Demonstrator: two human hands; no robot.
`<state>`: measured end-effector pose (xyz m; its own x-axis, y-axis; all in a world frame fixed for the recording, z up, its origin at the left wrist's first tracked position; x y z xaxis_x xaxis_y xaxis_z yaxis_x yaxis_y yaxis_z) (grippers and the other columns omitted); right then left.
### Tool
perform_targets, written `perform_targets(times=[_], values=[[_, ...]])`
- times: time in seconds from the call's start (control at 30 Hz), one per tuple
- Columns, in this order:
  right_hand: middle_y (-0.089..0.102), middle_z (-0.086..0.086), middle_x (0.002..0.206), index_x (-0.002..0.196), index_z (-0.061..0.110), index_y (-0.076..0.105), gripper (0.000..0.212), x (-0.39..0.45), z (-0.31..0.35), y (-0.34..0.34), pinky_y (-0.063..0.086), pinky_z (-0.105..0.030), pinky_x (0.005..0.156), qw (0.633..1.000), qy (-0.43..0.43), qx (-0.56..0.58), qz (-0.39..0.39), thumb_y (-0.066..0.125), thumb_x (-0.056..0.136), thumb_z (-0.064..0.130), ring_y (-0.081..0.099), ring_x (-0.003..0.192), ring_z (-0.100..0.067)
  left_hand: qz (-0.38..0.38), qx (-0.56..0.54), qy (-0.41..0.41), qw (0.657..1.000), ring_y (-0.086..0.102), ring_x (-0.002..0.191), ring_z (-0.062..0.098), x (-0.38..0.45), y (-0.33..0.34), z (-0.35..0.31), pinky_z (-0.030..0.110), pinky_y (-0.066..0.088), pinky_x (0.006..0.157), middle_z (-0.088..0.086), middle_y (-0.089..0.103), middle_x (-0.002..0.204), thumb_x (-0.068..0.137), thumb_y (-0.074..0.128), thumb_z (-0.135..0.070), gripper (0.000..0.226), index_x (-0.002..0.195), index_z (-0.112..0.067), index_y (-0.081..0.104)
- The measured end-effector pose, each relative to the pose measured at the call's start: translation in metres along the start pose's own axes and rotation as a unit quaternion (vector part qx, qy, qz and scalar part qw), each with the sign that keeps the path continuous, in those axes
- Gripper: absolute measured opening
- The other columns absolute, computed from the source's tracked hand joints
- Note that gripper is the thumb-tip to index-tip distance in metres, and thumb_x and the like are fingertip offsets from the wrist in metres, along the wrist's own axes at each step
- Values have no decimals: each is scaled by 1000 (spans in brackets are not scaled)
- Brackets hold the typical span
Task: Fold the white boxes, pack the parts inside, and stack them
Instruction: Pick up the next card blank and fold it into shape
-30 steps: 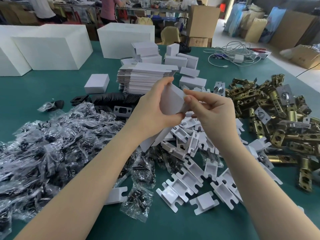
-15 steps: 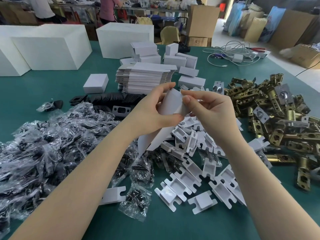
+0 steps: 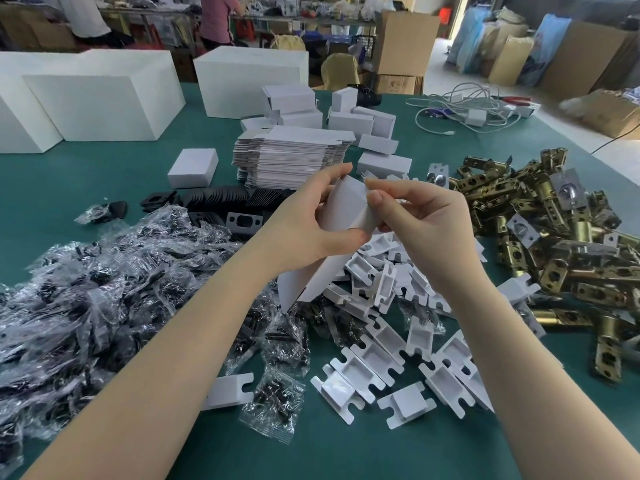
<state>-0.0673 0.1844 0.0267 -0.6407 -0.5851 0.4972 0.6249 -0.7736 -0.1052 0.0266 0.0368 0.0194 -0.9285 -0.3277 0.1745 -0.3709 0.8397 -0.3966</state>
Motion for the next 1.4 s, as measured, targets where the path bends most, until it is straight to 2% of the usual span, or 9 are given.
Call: perform_targets(times=[0.13,0.3,0.47,0.53,0.67,0.73,0.83,0.93,1.4], values=[[76,11,82,86,44,77,27,-1,1,-1,60,-45,70,1000,8,-13,-6,72,88,18,70,70,-11,-6,16,2,1000,60,110,2,0,0,-2,21,51,92,-17,54,130,65,78,-37,89,143,-45,35],[76,13,81,91,35,75,23,0,4,-2,58,-23,65,1000,5,-6,7,71,90,13,71,71,-4,-1,27,2,1000,60,110,2,-1,-3,-2,23,52,92,-15,53,132,71,80,-32,87,144,-44,35],[76,13,83,92,34,74,22,0,5,-1,57,-21,66,1000,14,-7,9,70,91,13,72,73,-6,-8,43,21,999,59,108,-1,0,-5,-2,19,51,89,-18,53,131,77,81,-26,84,145,-44,34],[76,11,86,93,32,74,20,0,5,-1,59,-25,67,1000,22,-6,0,69,91,12,72,75,-9,-13,53,37,998,60,105,0,0,-4,-3,18,52,87,-18,54,129,78,80,-25,80,139,-50,35],[77,7,87,91,38,75,25,-1,6,2,58,-55,74,999,13,-29,-17,69,91,13,72,79,-27,-47,75,62,994,57,94,-10,-2,-1,-6,5,45,75,-39,55,108,76,78,-27,60,114,-60,45],[77,8,86,91,39,76,25,-1,7,3,57,-55,75,999,11,-40,-30,70,90,14,72,79,-26,-53,87,72,992,52,103,-17,-3,0,-8,0,40,81,-47,51,109,77,75,-30,61,117,-64,46],[77,11,87,95,33,76,19,-2,7,5,60,-47,80,997,26,-47,-49,70,91,15,73,85,-14,-59,135,96,984,47,116,-10,-2,3,-7,3,34,92,-30,54,127,75,69,-36,69,138,-54,44],[77,7,87,96,29,77,15,-3,5,7,61,-40,80,996,67,-26,-58,71,90,16,74,87,-14,-76,181,86,977,49,110,7,-1,5,-4,11,34,89,-11,53,120,76,69,-36,76,143,-54,38],[75,1,73,70,29,75,16,-2,2,6,62,-35,69,991,94,-20,-98,79,83,20,72,70,-19,-140,253,131,948,53,113,18,-2,11,-6,28,46,88,-2,53,132,71,77,-22,75,138,-45,51]])
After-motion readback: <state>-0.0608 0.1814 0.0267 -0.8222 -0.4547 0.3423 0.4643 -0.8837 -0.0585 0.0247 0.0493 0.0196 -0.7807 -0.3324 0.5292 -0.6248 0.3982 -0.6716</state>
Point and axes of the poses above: each hand's wrist, its own x-axis towards the middle knuckle, its own y-axis out of the palm, z = x × y, the point moved 1 cm from there along x, towards the middle knuckle
